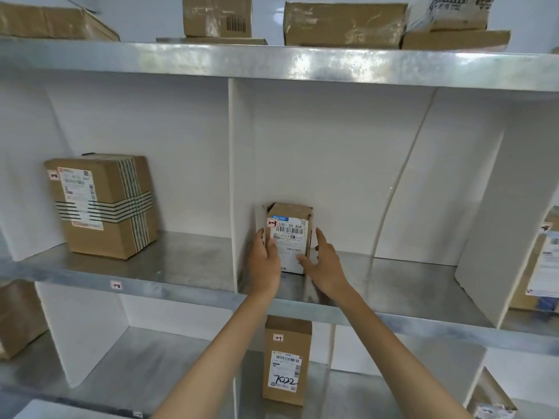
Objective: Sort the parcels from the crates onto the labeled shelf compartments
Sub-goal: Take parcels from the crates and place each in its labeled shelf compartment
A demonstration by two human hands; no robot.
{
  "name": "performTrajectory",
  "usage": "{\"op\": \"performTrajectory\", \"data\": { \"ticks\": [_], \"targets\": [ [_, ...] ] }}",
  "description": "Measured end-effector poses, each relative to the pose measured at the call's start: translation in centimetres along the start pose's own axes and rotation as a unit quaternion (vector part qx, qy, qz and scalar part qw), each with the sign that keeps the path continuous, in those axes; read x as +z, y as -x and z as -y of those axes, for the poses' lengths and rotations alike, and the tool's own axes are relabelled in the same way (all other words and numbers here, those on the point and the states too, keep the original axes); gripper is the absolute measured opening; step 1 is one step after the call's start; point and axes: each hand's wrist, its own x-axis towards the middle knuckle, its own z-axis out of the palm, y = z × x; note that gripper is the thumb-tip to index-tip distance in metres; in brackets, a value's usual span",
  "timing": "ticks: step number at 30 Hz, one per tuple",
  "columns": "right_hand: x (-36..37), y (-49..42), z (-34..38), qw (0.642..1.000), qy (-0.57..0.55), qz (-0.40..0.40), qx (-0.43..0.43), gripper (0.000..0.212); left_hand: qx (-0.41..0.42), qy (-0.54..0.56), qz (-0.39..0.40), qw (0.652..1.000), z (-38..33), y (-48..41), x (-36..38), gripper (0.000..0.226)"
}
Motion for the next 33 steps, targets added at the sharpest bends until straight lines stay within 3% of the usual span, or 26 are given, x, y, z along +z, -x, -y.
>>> {"op": "performTrajectory", "data": {
  "ticks": [5, 10, 14, 17, 24, 33],
  "targets": [
    [-0.8, 1.5, 0.0, 0.998, 0.006, -0.046, -0.047, 0.080, 0.035, -0.030, 0.012, 0.999, -1.2, 1.5, -0.3, 0.042],
    [-1.3, 3.8, 0.8, 0.988, -0.052, -0.102, -0.101, 0.065, 0.102, -0.048, 0.028, 0.993, -2.9, 4.4, -0.8, 0.043],
    [-1.8, 6.1, 3.0, 0.968, -0.065, -0.135, -0.203, 0.045, 0.141, -0.061, 0.007, 0.988, -4.5, 6.4, -1.7, 0.041],
    [-1.6, 7.4, 4.6, 0.967, -0.083, -0.110, -0.216, 0.032, 0.150, -0.056, -0.023, 0.987, -6.1, 7.8, -3.2, 0.038],
    [1.0, 11.3, 9.2, 0.950, -0.154, -0.092, -0.257, 0.053, 0.179, -0.090, -0.107, 0.974, -7.8, 11.0, -10.1, 0.039],
    [11.1, 16.3, 16.3, 0.933, -0.212, 0.024, -0.288, 0.053, 0.139, -0.174, -0.222, 0.949, -7.5, 13.6, -23.7, 0.029]
  ]
}}
